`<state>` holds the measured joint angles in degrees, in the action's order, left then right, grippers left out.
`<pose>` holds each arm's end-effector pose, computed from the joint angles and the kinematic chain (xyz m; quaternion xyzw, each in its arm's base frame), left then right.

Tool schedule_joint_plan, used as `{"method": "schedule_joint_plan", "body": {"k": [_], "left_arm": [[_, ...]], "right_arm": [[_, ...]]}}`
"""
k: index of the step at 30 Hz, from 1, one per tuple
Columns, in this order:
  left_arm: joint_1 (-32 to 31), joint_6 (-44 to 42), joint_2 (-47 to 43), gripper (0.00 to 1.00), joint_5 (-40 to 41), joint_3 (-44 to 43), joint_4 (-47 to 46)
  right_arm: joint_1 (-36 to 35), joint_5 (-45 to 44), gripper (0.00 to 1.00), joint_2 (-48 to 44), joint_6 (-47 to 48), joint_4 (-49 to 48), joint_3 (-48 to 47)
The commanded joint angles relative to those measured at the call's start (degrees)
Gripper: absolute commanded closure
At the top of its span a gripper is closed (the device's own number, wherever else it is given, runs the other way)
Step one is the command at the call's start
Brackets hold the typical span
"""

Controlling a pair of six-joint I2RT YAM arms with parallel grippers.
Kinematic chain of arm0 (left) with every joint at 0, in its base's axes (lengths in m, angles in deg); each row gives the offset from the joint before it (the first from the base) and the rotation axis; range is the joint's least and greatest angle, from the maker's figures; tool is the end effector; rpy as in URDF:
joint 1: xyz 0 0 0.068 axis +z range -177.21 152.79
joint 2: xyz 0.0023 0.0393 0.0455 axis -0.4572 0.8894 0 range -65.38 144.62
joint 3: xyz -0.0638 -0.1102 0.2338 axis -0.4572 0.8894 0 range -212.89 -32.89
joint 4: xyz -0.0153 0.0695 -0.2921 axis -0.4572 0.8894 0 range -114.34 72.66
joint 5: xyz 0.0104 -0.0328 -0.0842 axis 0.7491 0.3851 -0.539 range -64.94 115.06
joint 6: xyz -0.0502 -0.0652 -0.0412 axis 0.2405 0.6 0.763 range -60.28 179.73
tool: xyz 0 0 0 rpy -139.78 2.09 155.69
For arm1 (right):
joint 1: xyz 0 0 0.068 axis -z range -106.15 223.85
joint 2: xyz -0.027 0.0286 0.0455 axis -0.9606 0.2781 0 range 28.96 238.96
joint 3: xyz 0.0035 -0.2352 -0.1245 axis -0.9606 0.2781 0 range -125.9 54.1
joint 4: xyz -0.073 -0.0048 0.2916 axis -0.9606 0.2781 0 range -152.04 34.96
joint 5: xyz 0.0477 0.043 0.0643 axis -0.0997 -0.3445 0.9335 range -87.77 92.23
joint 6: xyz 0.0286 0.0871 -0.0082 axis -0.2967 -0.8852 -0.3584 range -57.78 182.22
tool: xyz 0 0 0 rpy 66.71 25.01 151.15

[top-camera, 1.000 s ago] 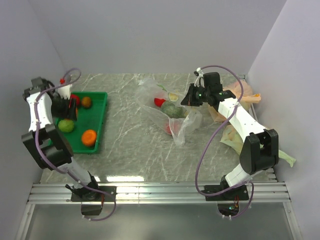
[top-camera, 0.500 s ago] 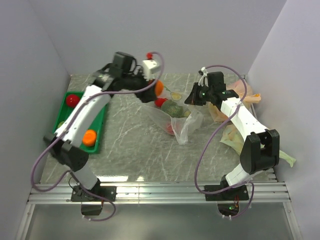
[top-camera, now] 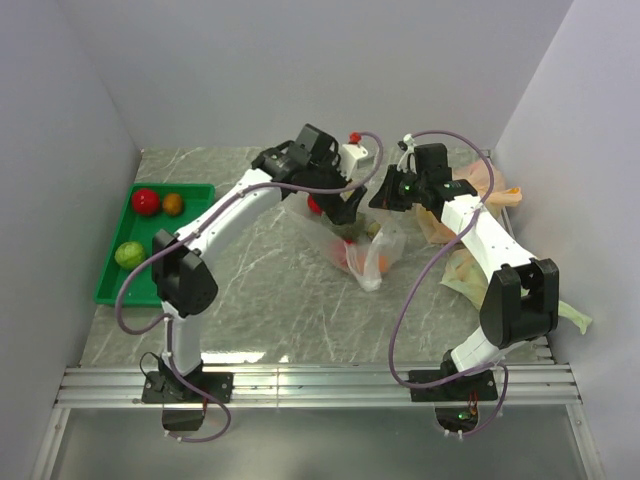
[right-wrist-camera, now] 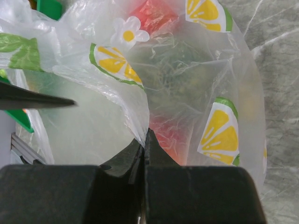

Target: Place the fake fruits into the plastic bag and tie a complex knot

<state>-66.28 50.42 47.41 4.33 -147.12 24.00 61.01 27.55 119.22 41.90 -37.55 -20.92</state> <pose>0.3758 -0.3429 0.3073 0.4352 0.8075 -0.2545 0.3062 0.4090 0.1295 0.2580 -0.0353 0.8875 0.3084 0.3406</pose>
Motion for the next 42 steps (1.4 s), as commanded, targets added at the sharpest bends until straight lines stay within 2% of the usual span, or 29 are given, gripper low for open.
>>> {"method": "schedule_joint_plan", "body": {"k": [1, 3, 5, 8, 11, 12, 16, 18, 21, 24, 36, 42], "left_arm": [[2.0, 0.8, -8.5, 0.01, 2.3, -4.4, -0.3], [5.1, 1.6, -14.5, 0.01, 2.1, -2.8, -0.3], [8.3, 1.7, -19.3, 0.01, 1.8, 3.2, 0.0], [17.3, 0.4, -28.0, 0.01, 2.5, 14.0, 1.7], [32.5, -2.7, -35.3, 0.01, 4.2, 24.5, 2.5], [35.1, -5.6, -38.1, 0.01, 5.4, 29.1, 2.5], [48.5, -13.1, -39.7, 0.01, 10.6, 39.7, 0.8], [55.7, -16.3, -37.1, 0.01, 11.9, 41.7, 0.7], [61.8, -18.6, -33.3, 0.01, 13.1, 42.5, -0.3], [64.2, -19.7, -29.8, 0.01, 14.1, 41.6, -1.3], [64.8, -18.1, -15.7, 0.01, 20.6, 36.4, -3.3], [65.0, -18.5, -14.0, 0.01, 23.7, 37.7, -4.6]], "right_arm": [[0.4, -1.0, 1.00, -0.4, 0.0, -1.0, -2.2], [0.4, -1.2, 1.00, -0.7, 0.2, -0.9, -2.1], [0.4, -1.2, 1.00, -1.1, 0.5, -0.8, -2.1], [0.4, -1.2, 1.00, -1.5, 1.0, -0.8, -2.0], [0.4, -1.1, 1.00, -1.4, 1.3, -0.7, -1.8], [0.4, -1.0, 1.00, -1.3, 1.4, -0.6, -1.8], [0.4, -0.4, 1.00, -0.8, 1.3, -0.8, -1.6], [0.4, 0.3, 1.00, -0.5, 1.1, -0.6, -1.8], [0.4, 0.5, 1.00, -0.3, 1.4, -0.3, -2.0], [0.4, 0.4, 1.00, 0.4, 2.2, 0.6, -2.8], [0.4, 0.0, 1.00, 0.6, 2.7, 1.7, -3.8], [0.4, 0.0, 1.00, 1.0, 2.8, 1.5, -3.6]]}}
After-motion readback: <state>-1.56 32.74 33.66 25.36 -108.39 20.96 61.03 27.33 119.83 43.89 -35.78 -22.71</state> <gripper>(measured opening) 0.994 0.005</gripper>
